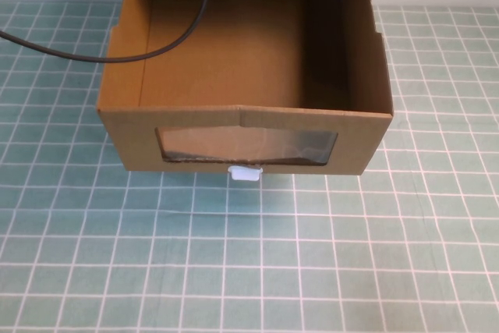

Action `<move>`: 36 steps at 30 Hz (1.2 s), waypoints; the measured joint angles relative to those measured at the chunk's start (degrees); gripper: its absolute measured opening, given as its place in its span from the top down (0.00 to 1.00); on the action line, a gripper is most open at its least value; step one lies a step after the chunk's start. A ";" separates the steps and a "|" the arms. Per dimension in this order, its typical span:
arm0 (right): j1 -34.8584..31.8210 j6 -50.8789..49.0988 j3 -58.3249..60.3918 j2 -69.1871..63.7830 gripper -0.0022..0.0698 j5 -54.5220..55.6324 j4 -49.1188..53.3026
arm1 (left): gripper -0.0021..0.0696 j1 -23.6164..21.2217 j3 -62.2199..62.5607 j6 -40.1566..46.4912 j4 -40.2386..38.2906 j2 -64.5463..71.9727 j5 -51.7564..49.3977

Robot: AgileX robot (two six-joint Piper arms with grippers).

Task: Close the shoe box
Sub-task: Close the shoe box with your right arm

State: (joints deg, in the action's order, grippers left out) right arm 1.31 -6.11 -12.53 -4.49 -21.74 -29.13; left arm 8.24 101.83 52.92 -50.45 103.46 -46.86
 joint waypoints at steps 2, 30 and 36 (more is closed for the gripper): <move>0.00 2.91 -7.69 -5.96 0.99 -9.98 0.15 | 0.98 0.00 0.00 0.00 0.03 0.00 0.00; 40.88 7.47 -53.33 -72.73 0.99 -13.41 12.78 | 0.98 0.00 0.00 -0.21 0.03 0.00 0.00; 39.80 7.22 -62.33 -81.52 0.99 -12.14 13.73 | 0.98 0.00 0.00 -0.21 0.03 0.00 0.10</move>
State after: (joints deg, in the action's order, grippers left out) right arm 41.11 1.11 -74.85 -86.02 -33.87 -15.40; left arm 8.24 101.83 52.71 -50.42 103.46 -46.75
